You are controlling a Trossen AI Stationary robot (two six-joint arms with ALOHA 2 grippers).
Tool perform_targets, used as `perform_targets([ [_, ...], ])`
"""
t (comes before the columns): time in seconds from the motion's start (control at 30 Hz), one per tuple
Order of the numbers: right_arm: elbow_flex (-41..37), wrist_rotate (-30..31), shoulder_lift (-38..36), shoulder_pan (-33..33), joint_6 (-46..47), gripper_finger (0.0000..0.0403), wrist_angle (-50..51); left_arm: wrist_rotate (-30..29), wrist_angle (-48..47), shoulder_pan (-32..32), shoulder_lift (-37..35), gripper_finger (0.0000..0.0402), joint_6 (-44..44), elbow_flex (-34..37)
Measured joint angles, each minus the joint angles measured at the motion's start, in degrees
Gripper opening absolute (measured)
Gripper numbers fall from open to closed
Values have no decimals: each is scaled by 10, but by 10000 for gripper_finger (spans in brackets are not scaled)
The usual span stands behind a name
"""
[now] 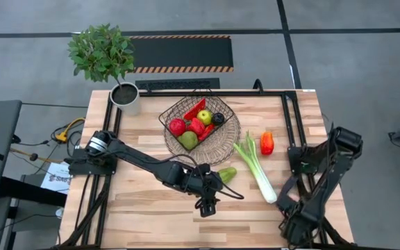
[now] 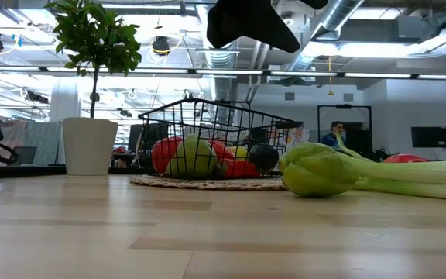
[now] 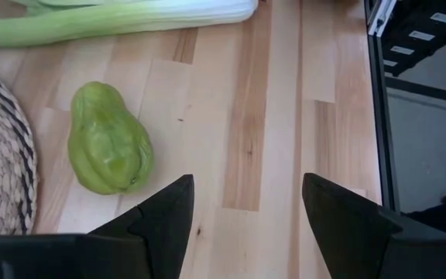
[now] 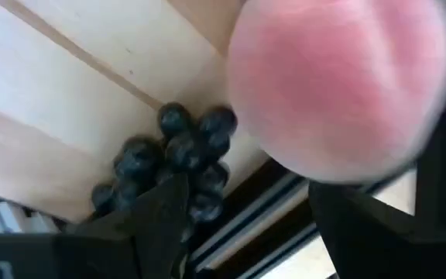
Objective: Build produce basket
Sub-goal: Adjust the produce on the table
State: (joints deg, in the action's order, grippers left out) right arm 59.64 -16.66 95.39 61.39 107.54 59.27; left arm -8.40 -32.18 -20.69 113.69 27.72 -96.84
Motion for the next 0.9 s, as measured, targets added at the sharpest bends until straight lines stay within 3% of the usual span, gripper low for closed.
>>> perform_targets([
  [0.23,-31,43,23,-32,-50,291,4,0,0,0,0,227,2,0],
  [0.4,-36,156,16,-100,-122,291,68,0,0,0,0,227,2,0],
  [0.53,-34,217,15,-168,-208,291,60,0,0,0,1,227,4,0],
  [0.67,-34,321,12,-250,-288,291,47,0,-5,0,1,227,5,0],
  [0.9,-15,385,-53,-349,-410,291,52,2,-32,0,1,227,19,0],
])
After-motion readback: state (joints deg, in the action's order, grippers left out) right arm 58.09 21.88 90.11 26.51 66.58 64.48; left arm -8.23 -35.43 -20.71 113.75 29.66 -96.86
